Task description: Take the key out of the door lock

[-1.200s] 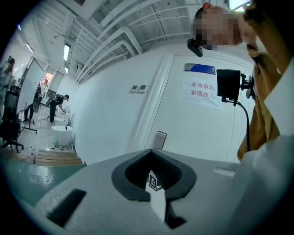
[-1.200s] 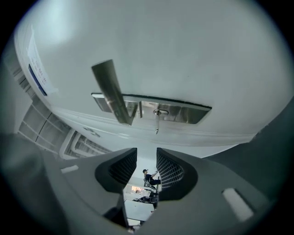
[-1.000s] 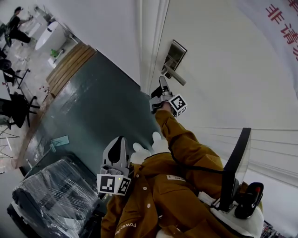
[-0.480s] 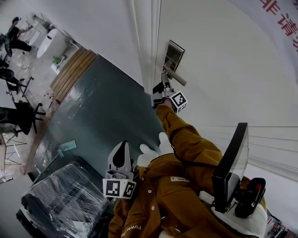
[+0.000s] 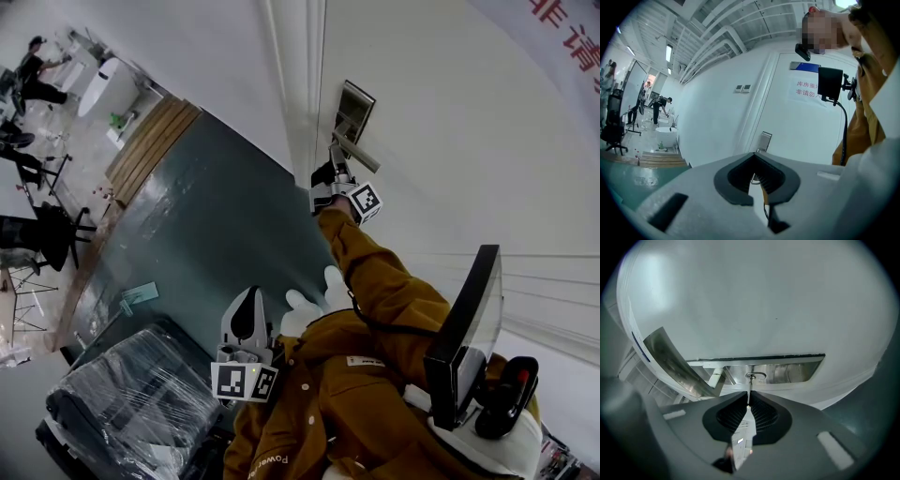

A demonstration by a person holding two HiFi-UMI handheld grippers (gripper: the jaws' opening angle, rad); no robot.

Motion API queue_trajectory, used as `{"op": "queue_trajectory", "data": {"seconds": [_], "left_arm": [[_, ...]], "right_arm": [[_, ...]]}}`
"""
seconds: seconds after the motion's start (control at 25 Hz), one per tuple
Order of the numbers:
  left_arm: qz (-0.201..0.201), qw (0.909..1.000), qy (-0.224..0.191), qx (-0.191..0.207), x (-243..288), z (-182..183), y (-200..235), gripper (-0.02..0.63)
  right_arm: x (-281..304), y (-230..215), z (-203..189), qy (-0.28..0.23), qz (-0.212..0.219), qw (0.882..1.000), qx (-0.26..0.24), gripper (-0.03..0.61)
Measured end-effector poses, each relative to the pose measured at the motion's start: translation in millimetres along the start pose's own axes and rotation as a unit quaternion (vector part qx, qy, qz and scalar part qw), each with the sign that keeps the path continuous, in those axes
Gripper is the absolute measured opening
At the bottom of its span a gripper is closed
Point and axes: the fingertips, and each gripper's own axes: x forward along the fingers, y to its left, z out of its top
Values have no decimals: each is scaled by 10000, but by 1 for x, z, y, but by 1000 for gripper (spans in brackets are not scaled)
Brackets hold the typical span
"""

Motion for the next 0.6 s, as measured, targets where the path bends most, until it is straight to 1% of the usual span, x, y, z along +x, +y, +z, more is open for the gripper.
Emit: {"op": "queue_trajectory", "data": {"seconds": [0.12, 0.28, 0.48, 0.56, 0.6], "left_arm": [[27, 10000, -1, -6, -1, -2, 2, -2], [22, 10000, -10, 9, 0, -4, 2, -2], [-20, 10000, 3, 37, 1, -5, 2, -2], [-34, 10000, 11, 52, 1, -4, 2, -2], [-36, 10000, 14, 57, 1, -4, 1, -2]], "right_arm": [[0, 1, -2, -50, -94, 9999, -6, 31], [-1, -3, -1, -3, -259, 9994, -250, 29], [-1, -3, -3, 239, -699, 9933, -892, 31], [-1, -2, -3, 252, -839, 9908, -1030, 32], [-1, -2, -3, 225, -876, 9907, -1018, 31]]}}
